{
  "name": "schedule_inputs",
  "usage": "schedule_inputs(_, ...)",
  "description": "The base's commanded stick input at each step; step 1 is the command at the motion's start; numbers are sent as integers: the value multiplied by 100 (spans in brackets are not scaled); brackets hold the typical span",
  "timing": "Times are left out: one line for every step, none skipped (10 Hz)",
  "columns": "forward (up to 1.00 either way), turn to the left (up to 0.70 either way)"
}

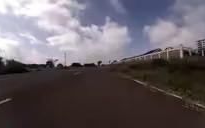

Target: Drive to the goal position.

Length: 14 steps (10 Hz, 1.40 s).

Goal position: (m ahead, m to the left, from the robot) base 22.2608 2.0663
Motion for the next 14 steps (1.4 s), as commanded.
schedule_inputs(100, 0)
schedule_inputs(100, 0)
schedule_inputs(100, 0)
schedule_inputs(100, 0)
schedule_inputs(100, 0)
schedule_inputs(100, 0)
schedule_inputs(100, 0)
schedule_inputs(100, 0)
schedule_inputs(100, 0)
schedule_inputs(100, 0)
schedule_inputs(100, 0)
schedule_inputs(100, 0)
schedule_inputs(100, 0)
schedule_inputs(100, 0)
